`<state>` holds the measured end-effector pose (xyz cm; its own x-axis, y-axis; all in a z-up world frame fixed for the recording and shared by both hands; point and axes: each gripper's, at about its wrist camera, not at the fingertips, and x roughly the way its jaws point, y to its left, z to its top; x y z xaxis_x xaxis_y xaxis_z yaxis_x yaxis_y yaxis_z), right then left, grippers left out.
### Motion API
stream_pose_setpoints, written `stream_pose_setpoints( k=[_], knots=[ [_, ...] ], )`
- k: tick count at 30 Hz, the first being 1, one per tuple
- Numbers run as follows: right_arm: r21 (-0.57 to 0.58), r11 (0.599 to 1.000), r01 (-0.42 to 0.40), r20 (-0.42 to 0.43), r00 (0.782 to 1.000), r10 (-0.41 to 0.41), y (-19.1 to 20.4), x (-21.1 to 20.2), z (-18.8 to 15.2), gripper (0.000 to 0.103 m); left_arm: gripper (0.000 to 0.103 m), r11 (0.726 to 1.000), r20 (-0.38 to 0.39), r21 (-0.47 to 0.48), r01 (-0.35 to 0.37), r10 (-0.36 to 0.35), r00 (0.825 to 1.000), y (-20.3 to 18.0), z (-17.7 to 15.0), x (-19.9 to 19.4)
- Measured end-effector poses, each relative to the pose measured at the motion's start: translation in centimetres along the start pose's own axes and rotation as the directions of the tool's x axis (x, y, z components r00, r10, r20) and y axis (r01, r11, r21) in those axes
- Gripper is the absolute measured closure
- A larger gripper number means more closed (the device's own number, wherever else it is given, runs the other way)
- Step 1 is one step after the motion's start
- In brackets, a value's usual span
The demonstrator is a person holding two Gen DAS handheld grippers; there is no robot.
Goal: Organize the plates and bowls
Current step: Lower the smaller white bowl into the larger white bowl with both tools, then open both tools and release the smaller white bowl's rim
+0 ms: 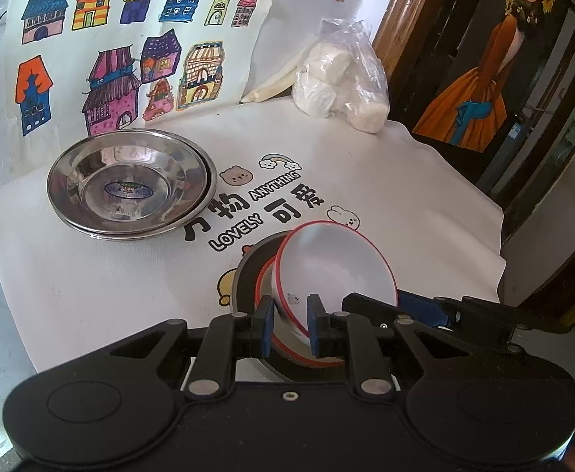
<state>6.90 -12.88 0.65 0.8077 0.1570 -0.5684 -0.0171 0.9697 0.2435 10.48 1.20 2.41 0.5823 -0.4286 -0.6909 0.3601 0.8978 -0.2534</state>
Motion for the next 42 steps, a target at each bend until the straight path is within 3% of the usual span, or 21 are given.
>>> stream_pose_setpoints(
  k=[5,18,25,30,34,39,42],
  knots=[
    [-0.002,1.0,-0.002,-0.001,1.0,0.002,-0.1,0.0,-0.1,0.07,0.083,1.0,0.006,0.014,-0.026,0.026,1.0,-0.1,-0.1,-0.2],
    [-0.003,1.0,-0.014,0.001,1.0,0.014,-0.2,0.0,-0.2,0.068,0.082,1.0,0.001,0.007,-0.016,0.016,1.0,0.2,-0.1,0.0],
    [0.001,1.0,-0.028,0.013,1.0,0.028,-0.1,-0.4,-0.3,0.066,0.076,1.0,0.014,-0.002,0.007,-0.007,1.0,0.8,-0.1,-0.3],
    [0.005,1.0,-0.026,0.027,0.999,0.026,-0.2,-0.8,-0.3,0.065,0.065,1.0,0.034,-0.019,0.013,-0.013,0.999,1.1,0.2,-0.8],
    [0.018,1.0,-0.026,0.041,0.999,0.025,-0.5,-1.2,-0.4,0.057,0.054,0.999,0.054,-0.043,0.009,-0.007,0.999,1.6,0.4,-1.2],
    [0.03,0.999,-0.018,0.058,0.998,0.016,-1.0,-1.6,-0.3,0.048,0.029,0.997,0.082,-0.066,-0.029,0.034,0.996,2.1,0.5,-1.5],
    [0.034,0.999,-0.02,0.071,0.997,0.018,-1.3,-1.9,-0.2,0.038,0.015,0.996,0.094,-0.074,-0.048,0.055,0.994,2.4,0.4,-1.5]
  ],
)
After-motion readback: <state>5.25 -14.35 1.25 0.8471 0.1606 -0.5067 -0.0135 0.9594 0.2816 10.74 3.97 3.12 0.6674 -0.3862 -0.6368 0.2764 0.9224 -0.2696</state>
